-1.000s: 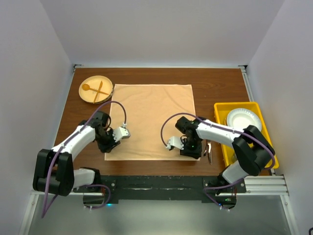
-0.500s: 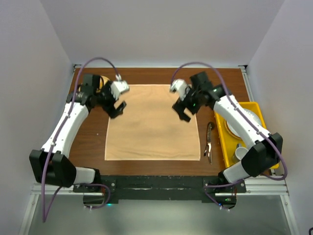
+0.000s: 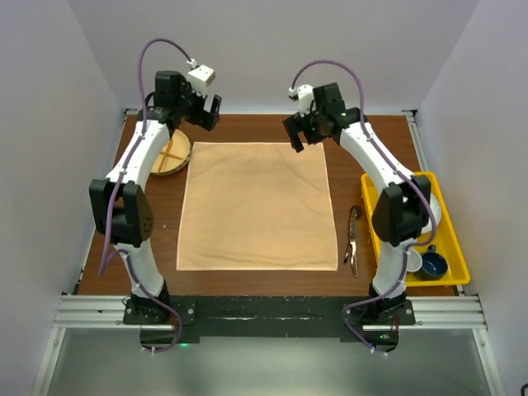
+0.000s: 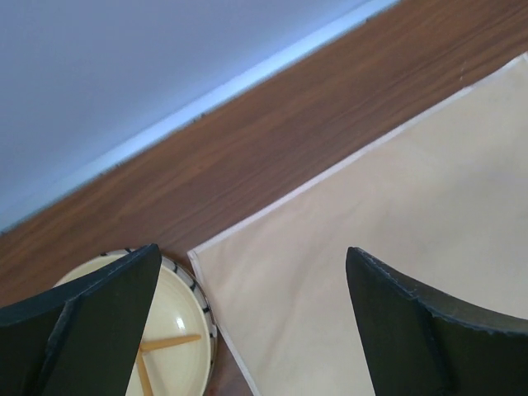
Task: Fold the napkin into a case and place the utensils inside
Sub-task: Smooth out the napkin at the center of the board.
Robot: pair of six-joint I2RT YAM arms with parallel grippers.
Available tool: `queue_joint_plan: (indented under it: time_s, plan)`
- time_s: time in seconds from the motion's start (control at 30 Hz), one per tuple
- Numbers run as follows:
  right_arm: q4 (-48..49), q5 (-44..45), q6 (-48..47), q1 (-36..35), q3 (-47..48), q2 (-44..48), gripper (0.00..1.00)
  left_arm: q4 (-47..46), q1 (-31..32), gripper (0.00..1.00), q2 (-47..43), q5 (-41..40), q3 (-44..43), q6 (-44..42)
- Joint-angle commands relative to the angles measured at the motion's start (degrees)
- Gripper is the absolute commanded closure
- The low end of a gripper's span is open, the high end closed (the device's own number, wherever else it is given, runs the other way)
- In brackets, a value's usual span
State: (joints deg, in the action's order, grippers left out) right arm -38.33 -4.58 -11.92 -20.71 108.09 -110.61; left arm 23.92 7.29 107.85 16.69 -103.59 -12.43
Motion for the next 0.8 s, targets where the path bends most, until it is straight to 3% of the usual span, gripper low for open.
queue_joint_plan:
  time_s: [0.0, 0.27, 0.77]
  plan:
    - [-1.1, -5.3, 1.4, 2.2, -2.1, -4.3, 0.03, -2.0, -0.5, 0.00, 1.5, -0.4, 0.8, 2.1]
    - [-1.2, -6.3, -2.3, 3.0, -4.6, -10.9, 0.09, -2.2, -0.5, 0.04, 7.4, -1.3, 0.5, 3.0]
    - [-4.6, -4.6, -4.9, 6.6, -13.3, -10.8, 0.13, -4.3, -1.5, 0.44, 13.9, -2.1, -0.6, 3.8]
